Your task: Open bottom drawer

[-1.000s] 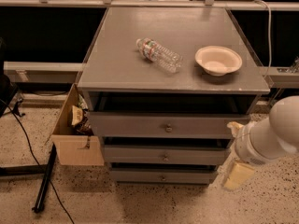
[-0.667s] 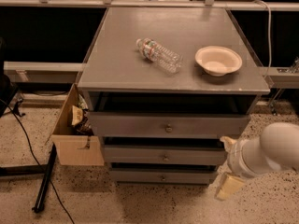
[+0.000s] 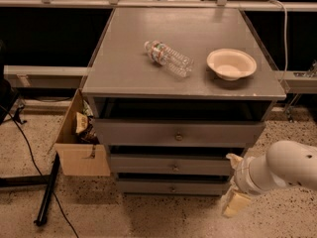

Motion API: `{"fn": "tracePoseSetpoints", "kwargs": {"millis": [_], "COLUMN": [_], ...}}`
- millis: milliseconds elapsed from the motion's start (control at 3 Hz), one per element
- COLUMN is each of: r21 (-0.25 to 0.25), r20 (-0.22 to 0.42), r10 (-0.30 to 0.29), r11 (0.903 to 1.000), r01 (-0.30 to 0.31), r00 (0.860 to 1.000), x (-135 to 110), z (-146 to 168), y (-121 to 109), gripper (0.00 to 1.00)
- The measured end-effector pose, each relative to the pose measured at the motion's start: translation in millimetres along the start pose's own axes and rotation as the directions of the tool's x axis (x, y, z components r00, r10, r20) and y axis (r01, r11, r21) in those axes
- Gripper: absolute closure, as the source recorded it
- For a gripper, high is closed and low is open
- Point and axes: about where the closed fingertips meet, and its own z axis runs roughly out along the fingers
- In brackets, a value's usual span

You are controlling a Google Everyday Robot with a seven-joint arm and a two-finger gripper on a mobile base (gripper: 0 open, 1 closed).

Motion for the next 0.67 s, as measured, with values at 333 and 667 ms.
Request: {"fn": "tracePoseSetpoints", "kwargs": {"millis": [333,667], "r21": [-0.041,-0.091], "r20": [0.01,0.03], "r10": [-0.011,0.002], "r11": [0.9991,0.9958], "r01": [0.012,0.001], "r00": [1.0,1.0], "x": [-1.7,4.4], "z": [45.7,91.2], "y": [6.2,16.4], "gripper": [0.0,0.0]}}
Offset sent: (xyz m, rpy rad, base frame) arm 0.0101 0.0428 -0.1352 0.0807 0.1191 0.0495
